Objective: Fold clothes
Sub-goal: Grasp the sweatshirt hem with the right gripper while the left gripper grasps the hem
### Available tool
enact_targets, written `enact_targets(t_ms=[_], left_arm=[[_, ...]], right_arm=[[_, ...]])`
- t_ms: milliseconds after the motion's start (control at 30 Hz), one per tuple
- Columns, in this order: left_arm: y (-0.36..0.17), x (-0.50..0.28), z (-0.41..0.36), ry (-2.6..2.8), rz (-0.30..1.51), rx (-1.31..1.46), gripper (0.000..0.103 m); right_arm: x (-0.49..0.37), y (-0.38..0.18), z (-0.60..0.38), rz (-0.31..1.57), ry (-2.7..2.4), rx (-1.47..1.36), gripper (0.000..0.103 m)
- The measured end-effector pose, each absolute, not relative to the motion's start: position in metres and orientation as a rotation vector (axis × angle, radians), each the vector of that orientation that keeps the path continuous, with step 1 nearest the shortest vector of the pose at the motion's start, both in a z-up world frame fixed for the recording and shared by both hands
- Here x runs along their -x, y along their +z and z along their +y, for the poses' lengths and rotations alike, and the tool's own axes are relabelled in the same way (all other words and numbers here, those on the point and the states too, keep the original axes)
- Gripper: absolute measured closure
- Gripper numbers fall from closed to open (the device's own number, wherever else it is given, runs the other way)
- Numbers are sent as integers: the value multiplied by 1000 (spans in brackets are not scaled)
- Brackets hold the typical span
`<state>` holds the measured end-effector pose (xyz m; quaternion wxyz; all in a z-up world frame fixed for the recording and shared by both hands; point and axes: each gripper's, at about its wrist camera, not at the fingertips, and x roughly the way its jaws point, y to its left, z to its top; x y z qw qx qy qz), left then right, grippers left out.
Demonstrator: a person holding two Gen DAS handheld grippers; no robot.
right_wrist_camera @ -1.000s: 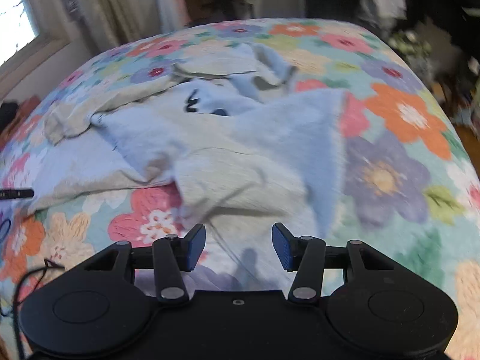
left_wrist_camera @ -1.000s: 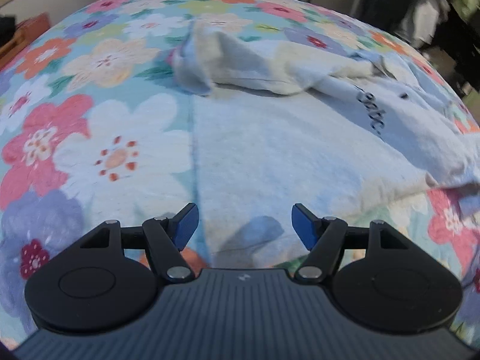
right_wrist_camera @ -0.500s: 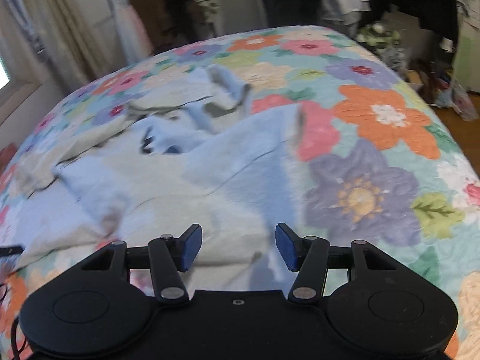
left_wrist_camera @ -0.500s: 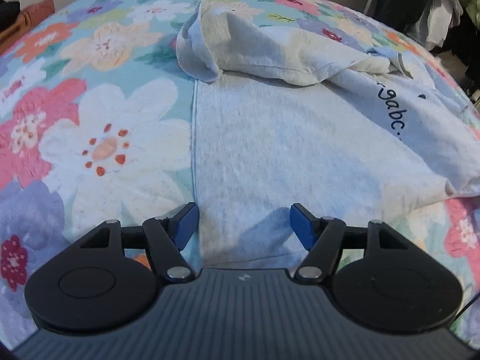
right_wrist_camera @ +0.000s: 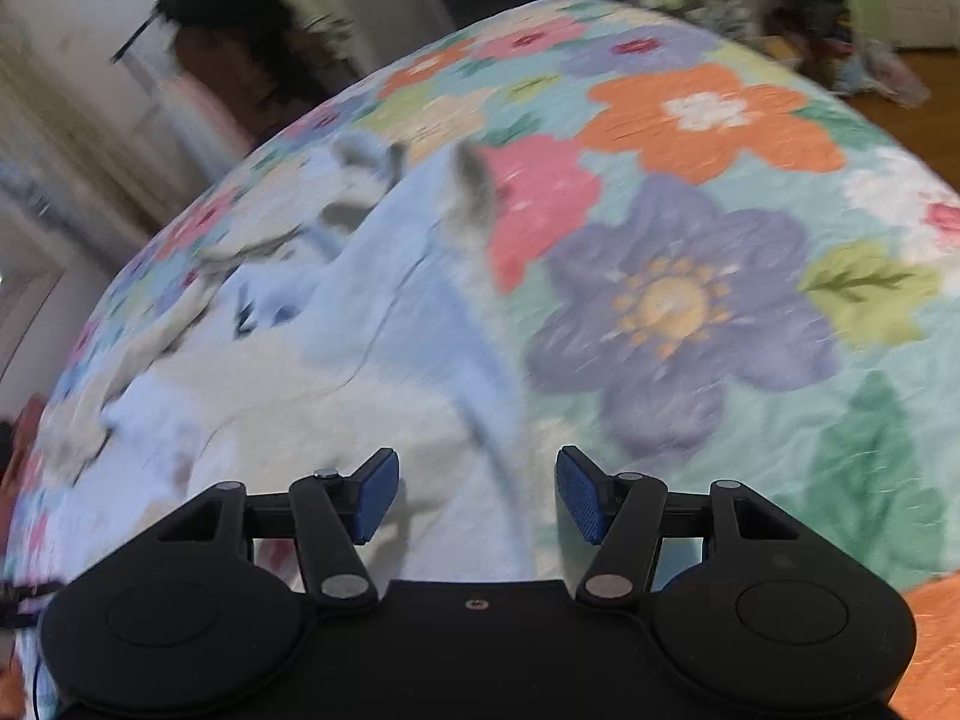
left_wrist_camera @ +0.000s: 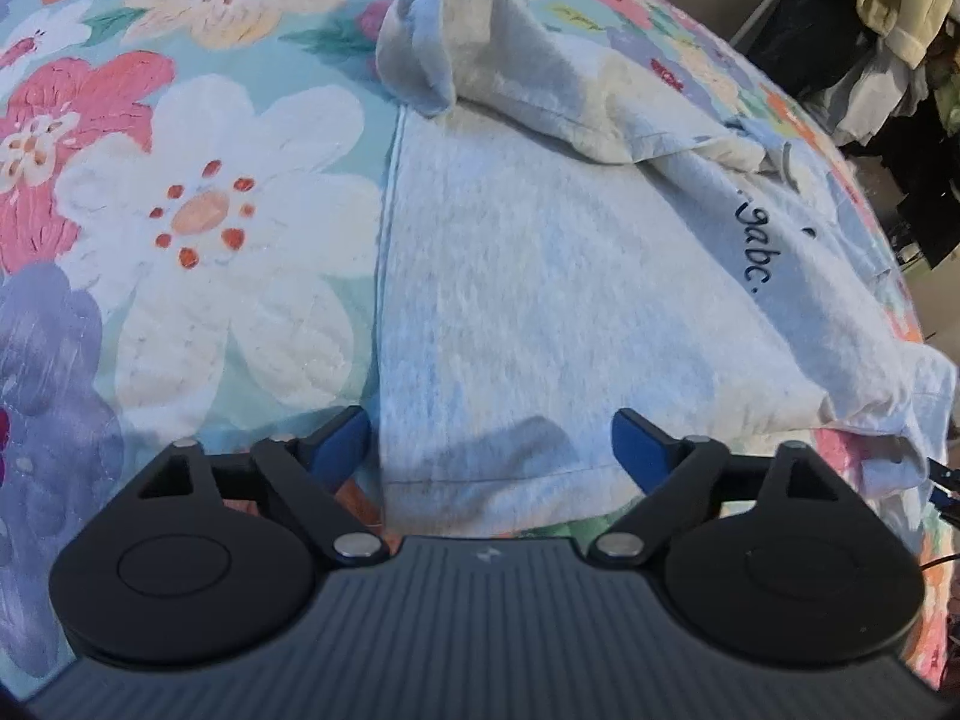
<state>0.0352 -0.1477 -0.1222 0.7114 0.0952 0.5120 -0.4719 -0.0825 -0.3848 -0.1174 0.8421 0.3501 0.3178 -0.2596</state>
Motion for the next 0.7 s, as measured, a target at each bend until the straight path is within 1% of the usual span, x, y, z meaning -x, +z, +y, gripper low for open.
enact_targets(t_ms=[67, 100, 133, 167, 200, 233, 267, 300, 400, 467, 567, 600, 633, 700], left_arm=[[-126, -25, -156, -1040, 1071, -315, 12], [-128, -17, -160, -1038, 1030, -367, 12], [-129, -9, -164, -1035, 986, -414, 16], [-128, -2, -167, -1029, 937, -449, 23], [-127, 5, -170, -1026, 891, -476, 41], [-124, 10, -171, -1033, 855, -482, 65], [-120, 14, -172, -1033, 819, -488, 83], [-116, 18, -172, -1018, 786, -492, 95], [-99, 24, -168, -973, 684, -499, 95], [-83, 24, -159, -945, 619, -492, 95], [-50, 12, -125, -909, 574, -433, 95], [-42, 5, -116, -895, 572, -411, 95], [-36, -2, -108, -883, 575, -391, 95], [-40, -17, -101, -871, 621, -384, 95]], right_arm=[[76, -121, -377, 686, -512, -706, 41], [74, -125, -374, 679, -510, -695, 48], [72, -129, -371, 672, -509, -688, 55], [71, -131, -369, 663, -516, -691, 80], [71, -132, -367, 655, -523, -694, 94], [71, -134, -366, 646, -529, -697, 94], [70, -136, -364, 638, -536, -700, 96], [70, -136, -362, 626, -540, -702, 96], [77, -102, -358, 533, -500, -705, 97], [87, -68, -353, 444, -448, -754, 97], [107, -27, -338, 311, -317, -823, 97], [113, -19, -332, 305, -279, -825, 97], [116, -18, -327, 344, -268, -807, 97], [123, -19, -317, 428, -254, -768, 97]])
